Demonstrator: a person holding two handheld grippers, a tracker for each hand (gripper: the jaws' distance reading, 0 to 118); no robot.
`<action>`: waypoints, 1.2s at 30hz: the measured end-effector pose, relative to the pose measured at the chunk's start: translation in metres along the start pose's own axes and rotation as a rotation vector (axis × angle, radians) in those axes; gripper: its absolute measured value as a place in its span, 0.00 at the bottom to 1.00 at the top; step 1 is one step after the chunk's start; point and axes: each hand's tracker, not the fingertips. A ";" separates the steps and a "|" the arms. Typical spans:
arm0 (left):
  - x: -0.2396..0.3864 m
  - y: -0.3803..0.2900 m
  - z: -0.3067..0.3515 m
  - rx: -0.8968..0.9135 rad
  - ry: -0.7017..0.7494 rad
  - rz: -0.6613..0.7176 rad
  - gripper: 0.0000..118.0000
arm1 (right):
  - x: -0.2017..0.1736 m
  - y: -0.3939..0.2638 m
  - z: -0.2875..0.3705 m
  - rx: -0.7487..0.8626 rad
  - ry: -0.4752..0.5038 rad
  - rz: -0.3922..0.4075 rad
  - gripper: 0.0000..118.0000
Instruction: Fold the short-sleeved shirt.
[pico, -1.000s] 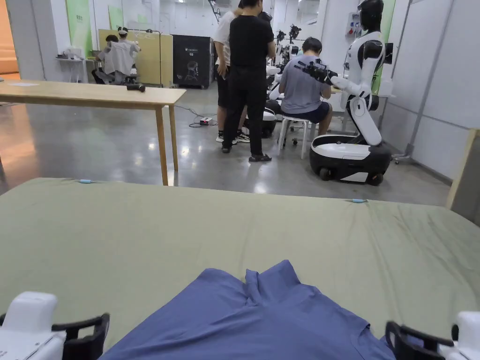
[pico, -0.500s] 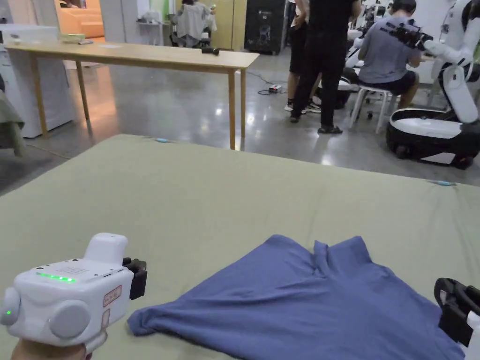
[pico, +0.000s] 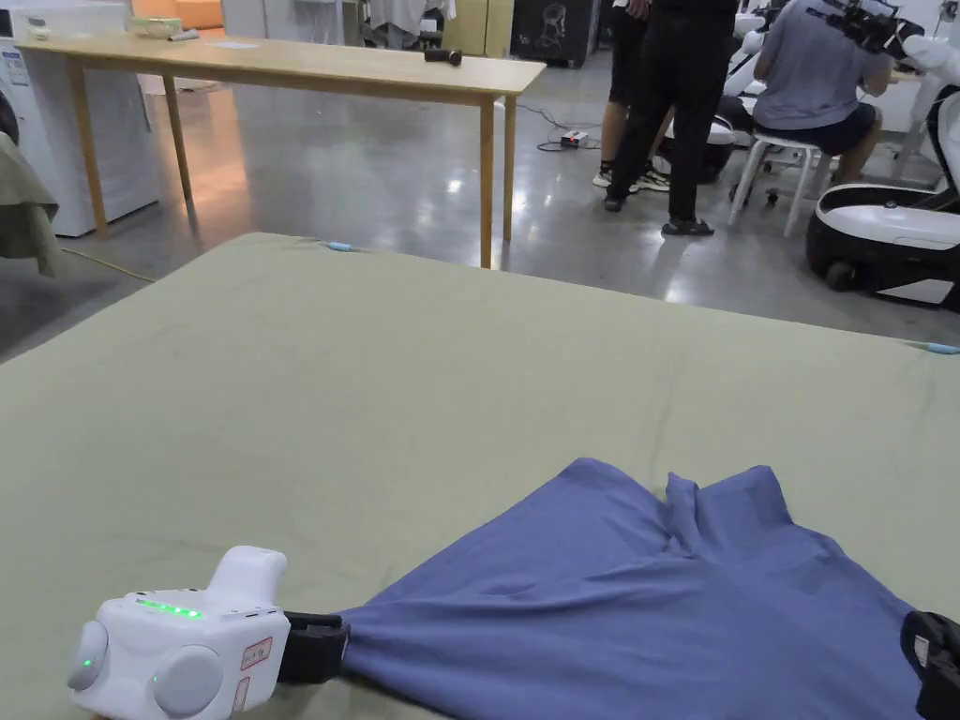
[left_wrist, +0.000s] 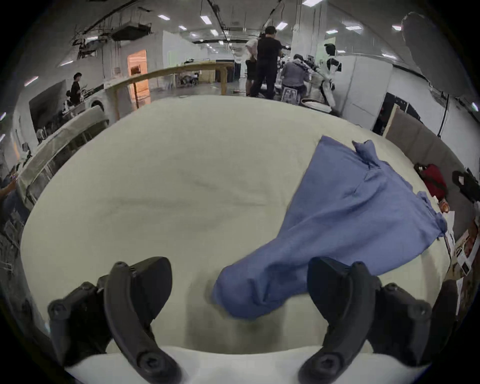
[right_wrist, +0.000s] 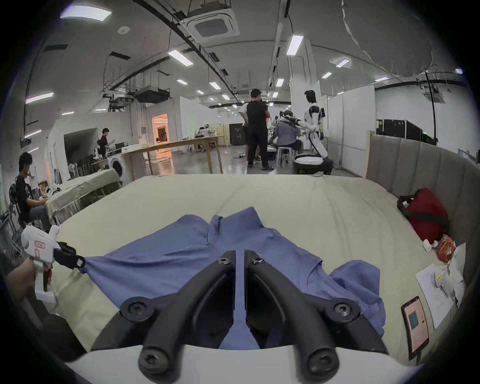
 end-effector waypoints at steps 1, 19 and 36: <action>0.002 0.001 -0.007 -0.014 0.000 -0.011 0.64 | 0.002 0.000 -0.003 -0.007 -0.004 -0.001 0.07; 0.055 0.028 0.071 0.129 -0.093 -0.012 0.02 | 0.077 0.044 -0.248 -0.415 -0.097 0.102 1.00; 0.057 0.045 0.045 0.084 -0.061 -0.039 0.02 | 0.031 0.030 -0.218 -0.449 0.027 -0.001 0.06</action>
